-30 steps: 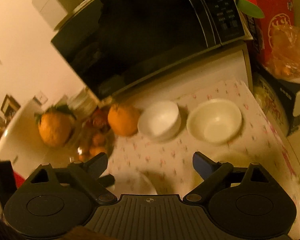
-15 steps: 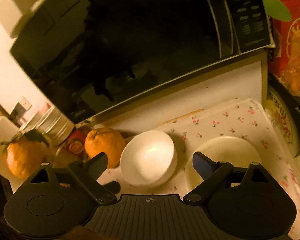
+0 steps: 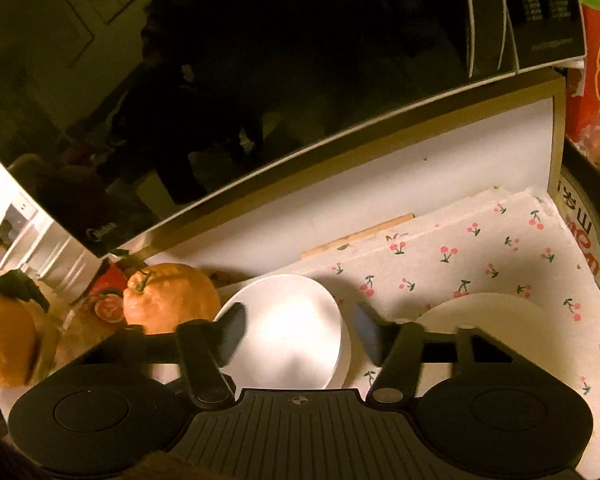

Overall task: Organize plates and bowls
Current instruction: 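Move both grippers to the rim of the white bowl by the microwave, then close both grippers on the white bowl rim and lift it, then carry the white bowl toward the large cream bowl with both grippers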

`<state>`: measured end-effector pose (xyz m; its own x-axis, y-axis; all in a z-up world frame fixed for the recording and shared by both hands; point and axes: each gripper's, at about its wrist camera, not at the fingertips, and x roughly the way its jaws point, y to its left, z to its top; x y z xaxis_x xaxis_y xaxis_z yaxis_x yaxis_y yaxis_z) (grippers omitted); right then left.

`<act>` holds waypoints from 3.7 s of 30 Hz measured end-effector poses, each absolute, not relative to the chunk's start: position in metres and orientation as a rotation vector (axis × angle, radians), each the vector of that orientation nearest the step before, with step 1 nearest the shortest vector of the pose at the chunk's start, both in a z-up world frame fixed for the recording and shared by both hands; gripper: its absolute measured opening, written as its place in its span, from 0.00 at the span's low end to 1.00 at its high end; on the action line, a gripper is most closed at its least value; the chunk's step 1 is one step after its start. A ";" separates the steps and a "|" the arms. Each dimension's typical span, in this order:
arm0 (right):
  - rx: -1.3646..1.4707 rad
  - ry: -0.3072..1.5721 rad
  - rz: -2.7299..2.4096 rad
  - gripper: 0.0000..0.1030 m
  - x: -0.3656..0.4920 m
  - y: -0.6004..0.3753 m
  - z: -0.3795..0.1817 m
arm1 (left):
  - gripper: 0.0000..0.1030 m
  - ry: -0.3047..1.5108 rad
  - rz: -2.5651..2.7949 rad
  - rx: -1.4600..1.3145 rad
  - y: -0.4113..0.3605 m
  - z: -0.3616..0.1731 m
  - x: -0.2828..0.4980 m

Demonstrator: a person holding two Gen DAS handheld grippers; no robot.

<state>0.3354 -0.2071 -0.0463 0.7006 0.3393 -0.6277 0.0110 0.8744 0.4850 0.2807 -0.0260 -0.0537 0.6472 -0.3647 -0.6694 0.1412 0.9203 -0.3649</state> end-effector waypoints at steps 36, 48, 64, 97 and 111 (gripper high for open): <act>0.347 0.780 0.088 0.13 0.291 -0.191 -0.007 | 0.19 0.835 -0.283 -0.296 -0.023 -0.022 0.250; 0.355 0.746 0.091 0.14 0.234 -0.192 0.031 | 0.19 0.849 -0.303 -0.291 -0.029 0.002 0.203; 0.378 0.758 0.087 0.14 0.142 -0.201 0.034 | 0.19 0.896 -0.362 -0.278 -0.033 0.007 0.126; 0.544 0.886 -0.005 0.15 0.057 -0.256 -0.030 | 0.19 0.992 -0.555 -0.249 -0.060 -0.029 0.058; 0.570 0.969 -0.048 0.17 0.064 -0.274 -0.056 | 0.20 1.077 -0.570 -0.193 -0.085 -0.052 0.060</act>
<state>0.0637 -0.2744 -0.0559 0.5770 0.2096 -0.7894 0.2864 0.8532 0.4359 0.0596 -0.0850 -0.0520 0.3471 -0.5273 -0.7756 0.3444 0.8408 -0.4176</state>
